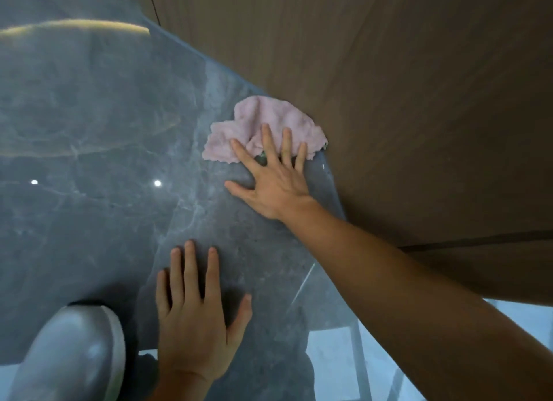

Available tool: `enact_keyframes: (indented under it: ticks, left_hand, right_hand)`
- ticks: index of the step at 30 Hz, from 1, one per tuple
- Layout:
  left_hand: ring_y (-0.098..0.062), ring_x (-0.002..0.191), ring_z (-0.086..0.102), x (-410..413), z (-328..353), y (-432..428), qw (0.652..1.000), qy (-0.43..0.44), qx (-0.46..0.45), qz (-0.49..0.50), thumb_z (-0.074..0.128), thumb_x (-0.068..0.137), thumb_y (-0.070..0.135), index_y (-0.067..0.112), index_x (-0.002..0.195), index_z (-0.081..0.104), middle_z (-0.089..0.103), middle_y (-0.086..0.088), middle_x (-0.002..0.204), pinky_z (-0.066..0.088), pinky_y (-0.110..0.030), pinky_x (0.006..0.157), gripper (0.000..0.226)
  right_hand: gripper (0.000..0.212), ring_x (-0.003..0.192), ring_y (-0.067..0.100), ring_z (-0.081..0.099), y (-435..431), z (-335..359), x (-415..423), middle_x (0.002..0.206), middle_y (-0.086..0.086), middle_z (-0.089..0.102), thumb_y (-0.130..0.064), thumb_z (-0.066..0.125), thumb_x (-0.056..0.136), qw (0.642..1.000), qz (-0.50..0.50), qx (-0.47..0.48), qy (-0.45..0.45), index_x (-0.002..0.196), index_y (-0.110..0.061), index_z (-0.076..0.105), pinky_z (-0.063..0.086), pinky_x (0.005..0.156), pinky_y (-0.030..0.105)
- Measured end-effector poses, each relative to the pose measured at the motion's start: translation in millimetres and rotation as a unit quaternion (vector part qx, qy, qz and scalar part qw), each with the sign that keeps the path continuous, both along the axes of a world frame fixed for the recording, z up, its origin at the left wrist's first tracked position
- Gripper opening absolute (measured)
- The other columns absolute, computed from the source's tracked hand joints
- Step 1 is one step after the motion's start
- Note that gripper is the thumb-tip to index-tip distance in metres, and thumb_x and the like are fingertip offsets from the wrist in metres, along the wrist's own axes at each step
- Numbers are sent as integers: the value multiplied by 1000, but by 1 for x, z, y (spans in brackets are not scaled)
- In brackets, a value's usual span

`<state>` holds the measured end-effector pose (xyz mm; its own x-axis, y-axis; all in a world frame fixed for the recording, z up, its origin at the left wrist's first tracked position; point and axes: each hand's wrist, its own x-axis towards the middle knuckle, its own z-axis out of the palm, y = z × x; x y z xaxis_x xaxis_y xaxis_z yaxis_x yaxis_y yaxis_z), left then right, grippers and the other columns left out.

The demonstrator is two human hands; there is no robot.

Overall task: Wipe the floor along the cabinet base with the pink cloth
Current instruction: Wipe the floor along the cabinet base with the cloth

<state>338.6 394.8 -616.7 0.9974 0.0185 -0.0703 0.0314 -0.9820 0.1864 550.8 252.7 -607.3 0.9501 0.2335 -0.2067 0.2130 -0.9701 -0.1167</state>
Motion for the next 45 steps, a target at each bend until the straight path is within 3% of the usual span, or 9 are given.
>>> enact_keyframes:
  ticks: [5, 8, 13, 16, 26, 30, 34, 41, 45]
  left_hand:
    - [-43, 150, 22, 0, -6, 1, 1000, 1, 6, -10, 36, 86, 66, 10, 151, 37, 25, -25, 162, 16, -58, 122, 86]
    - [-43, 150, 23, -1, -7, 0, 1000, -9, 2, -12, 43, 84, 64, 9, 149, 40, 26, -25, 161, 17, -58, 121, 85]
    - [-41, 152, 19, -2, -9, 0, 1000, -5, 5, -9, 44, 84, 63, 10, 151, 36, 23, -23, 163, 16, -57, 122, 86]
    - [-40, 152, 18, -3, -8, -1, 1000, 2, -1, -5, 42, 84, 62, 11, 152, 35, 21, -22, 163, 17, -57, 122, 85]
    - [-40, 152, 14, -2, -3, -1, 1000, 19, 13, 3, 32, 88, 63, 11, 152, 32, 21, -24, 163, 12, -55, 123, 82]
    - [-37, 154, 11, -3, -8, 1, 1000, 10, 7, 5, 32, 88, 64, 14, 154, 26, 17, -21, 165, 10, -54, 123, 82]
    - [-40, 152, 17, -3, -13, 0, 999, -31, 10, 2, 34, 90, 63, 15, 153, 26, 22, -24, 162, 13, -55, 122, 80]
    - [-43, 151, 15, -1, -18, 0, 999, -32, 30, -9, 28, 89, 68, 14, 154, 19, 19, -26, 162, 13, -59, 121, 85]
    - [-44, 150, 15, -1, -20, 1, 999, -42, 33, -13, 31, 88, 67, 14, 153, 19, 19, -27, 162, 13, -59, 120, 85]
  right_hand:
    - [89, 135, 61, -25, 57, -2, 67, 163, 7, -19, -93, 22, 67, 996, -85, -3, 23, 145, -57, -5, -22, 103, 71]
    - [89, 132, 67, -20, 85, 4, 80, 164, 8, -13, -91, 24, 68, 994, -109, -7, 27, 146, -57, -2, -17, 103, 73]
    - [78, 137, 54, 3, 53, 15, 82, 163, -1, 4, -87, 25, 73, 997, -60, -46, -13, 144, -58, 13, 3, 103, 76]
    - [78, 137, 48, 4, 37, 19, 71, 162, -8, 4, -86, 26, 73, 996, -72, -48, 4, 144, -57, 13, 8, 98, 79]
    - [83, 141, 49, -8, -20, 18, -69, 164, 4, -8, -86, 30, 73, 992, -119, 17, 44, 146, -54, 9, -5, 107, 73]
    - [87, 141, 54, -11, -31, 22, -135, 161, 7, -24, -87, 27, 75, 986, -130, -8, 107, 146, -52, -9, -2, 108, 74]
    - [86, 141, 51, -6, -50, 26, -196, 162, 6, -23, -87, 27, 75, 984, -133, 5, 122, 145, -54, -10, 0, 110, 72]
    - [81, 144, 52, 8, -116, 24, -269, 165, 6, -3, -82, 33, 77, 996, -12, -5, 84, 147, -54, 2, 12, 111, 71]
    - [76, 137, 56, 26, -192, 18, -280, 162, 5, 23, -78, 36, 80, 992, 98, -40, 75, 147, -55, 7, 16, 110, 73]
